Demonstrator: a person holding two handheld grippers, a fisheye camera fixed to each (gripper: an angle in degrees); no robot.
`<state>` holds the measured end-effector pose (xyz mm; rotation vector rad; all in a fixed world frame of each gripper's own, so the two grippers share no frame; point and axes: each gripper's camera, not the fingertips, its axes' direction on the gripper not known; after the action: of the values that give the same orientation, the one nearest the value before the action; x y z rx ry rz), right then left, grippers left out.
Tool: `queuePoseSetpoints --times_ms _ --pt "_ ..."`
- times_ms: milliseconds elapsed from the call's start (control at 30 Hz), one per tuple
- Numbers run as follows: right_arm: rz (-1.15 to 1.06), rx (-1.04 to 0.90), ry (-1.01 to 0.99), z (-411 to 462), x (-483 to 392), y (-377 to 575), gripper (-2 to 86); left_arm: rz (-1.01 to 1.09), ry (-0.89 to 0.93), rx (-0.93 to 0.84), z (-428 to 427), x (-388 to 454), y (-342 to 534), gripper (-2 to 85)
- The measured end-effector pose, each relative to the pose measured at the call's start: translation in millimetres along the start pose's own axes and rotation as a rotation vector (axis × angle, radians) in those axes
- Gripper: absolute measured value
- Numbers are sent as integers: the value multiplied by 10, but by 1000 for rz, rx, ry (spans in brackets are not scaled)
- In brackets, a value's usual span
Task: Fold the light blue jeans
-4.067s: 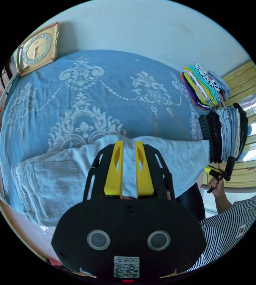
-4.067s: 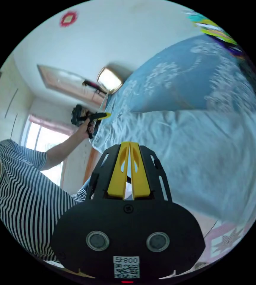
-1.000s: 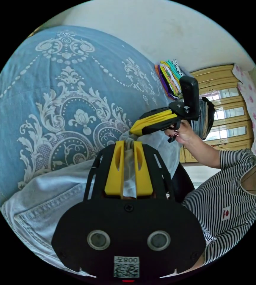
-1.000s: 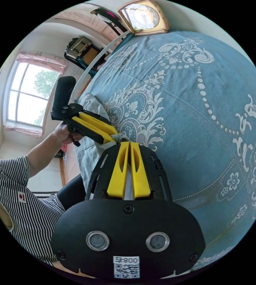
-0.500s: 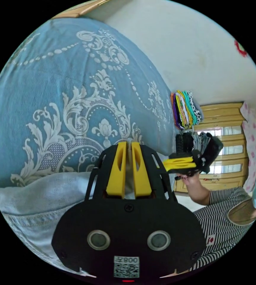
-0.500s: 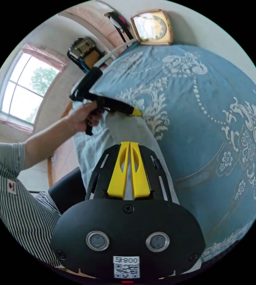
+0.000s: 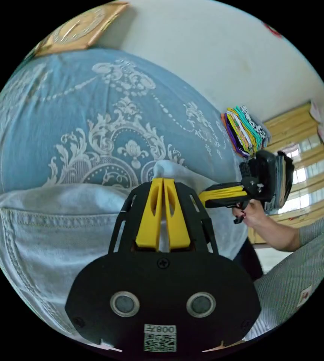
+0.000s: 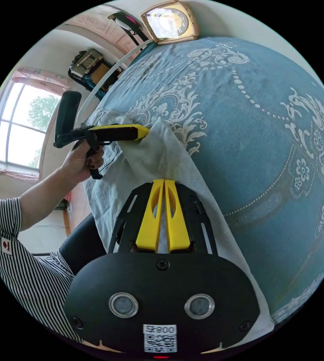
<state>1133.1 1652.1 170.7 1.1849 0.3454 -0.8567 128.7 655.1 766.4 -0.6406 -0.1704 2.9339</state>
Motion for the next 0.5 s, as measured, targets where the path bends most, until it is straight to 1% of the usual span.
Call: queuePoseSetpoints --times_ms 33,67,133,200,267,333,400,433,500 --pt "1 5 9 0 -29 41 1 0 -14 33 45 63 46 2" --pt "-1 7 18 0 -53 62 1 -23 -4 25 67 84 51 2" --pt "-37 23 96 18 -218 168 1 -8 -45 91 39 300 137 2" --pt "-74 42 180 51 -379 269 2 21 -51 117 36 482 240 2" --pt "-119 62 265 98 -533 381 2 27 -73 87 151 617 341 2" --pt "-154 102 350 161 -668 556 2 31 -177 -105 546 720 449 2" --pt "-183 114 399 193 -732 669 1 45 -206 -67 640 858 545 2" --pt "-176 101 401 176 -732 700 1 18 -201 -95 677 957 560 2" --pt "-88 46 348 83 -636 693 1 36 -195 -44 664 1177 646 2"
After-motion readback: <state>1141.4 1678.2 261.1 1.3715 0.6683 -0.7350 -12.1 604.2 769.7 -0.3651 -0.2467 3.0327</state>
